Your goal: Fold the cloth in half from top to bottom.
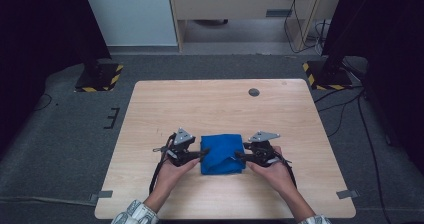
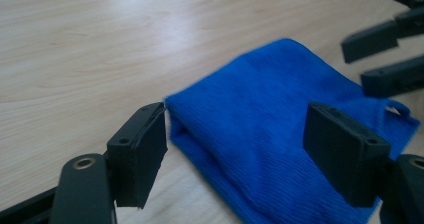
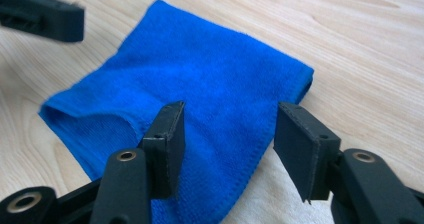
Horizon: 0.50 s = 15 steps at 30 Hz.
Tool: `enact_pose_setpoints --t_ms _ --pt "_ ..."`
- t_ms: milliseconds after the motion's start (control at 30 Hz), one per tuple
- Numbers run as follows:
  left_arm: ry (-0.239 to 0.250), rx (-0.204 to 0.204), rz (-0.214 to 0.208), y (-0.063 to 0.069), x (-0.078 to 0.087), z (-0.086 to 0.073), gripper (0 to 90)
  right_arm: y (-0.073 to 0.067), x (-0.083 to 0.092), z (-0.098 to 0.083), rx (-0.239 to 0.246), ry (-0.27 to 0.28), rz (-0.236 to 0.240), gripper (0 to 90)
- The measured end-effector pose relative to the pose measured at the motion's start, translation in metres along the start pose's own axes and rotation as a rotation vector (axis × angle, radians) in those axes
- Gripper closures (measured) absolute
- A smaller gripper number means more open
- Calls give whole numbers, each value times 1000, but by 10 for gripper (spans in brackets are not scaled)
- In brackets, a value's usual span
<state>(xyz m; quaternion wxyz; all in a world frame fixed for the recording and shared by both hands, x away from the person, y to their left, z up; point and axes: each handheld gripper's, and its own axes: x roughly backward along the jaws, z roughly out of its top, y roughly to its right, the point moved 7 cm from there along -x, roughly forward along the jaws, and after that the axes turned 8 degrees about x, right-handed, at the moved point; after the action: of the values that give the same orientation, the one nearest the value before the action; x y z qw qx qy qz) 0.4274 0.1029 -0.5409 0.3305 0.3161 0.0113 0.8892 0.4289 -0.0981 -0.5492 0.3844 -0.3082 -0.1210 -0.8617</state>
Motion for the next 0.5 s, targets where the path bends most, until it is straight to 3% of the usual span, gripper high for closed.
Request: enact_pose_setpoints --t_ms 67,167,300,433,500 --pt "-32 -34 -1 4 -3 -6 240 -2 -1 -3 17 -22 -3 446" --pt "-62 -65 -8 7 -3 -15 235 -9 0 -10 88 -63 3 410" --pt "-115 -111 40 3 -2 -24 237 -17 0 -19 166 -104 -9 383" --pt "-135 -109 55 -1 0 -28 240 -17 2 -22 177 -98 -18 358" --pt "-114 -92 44 -1 2 -25 231 -17 4 -21 170 -85 -12 326"
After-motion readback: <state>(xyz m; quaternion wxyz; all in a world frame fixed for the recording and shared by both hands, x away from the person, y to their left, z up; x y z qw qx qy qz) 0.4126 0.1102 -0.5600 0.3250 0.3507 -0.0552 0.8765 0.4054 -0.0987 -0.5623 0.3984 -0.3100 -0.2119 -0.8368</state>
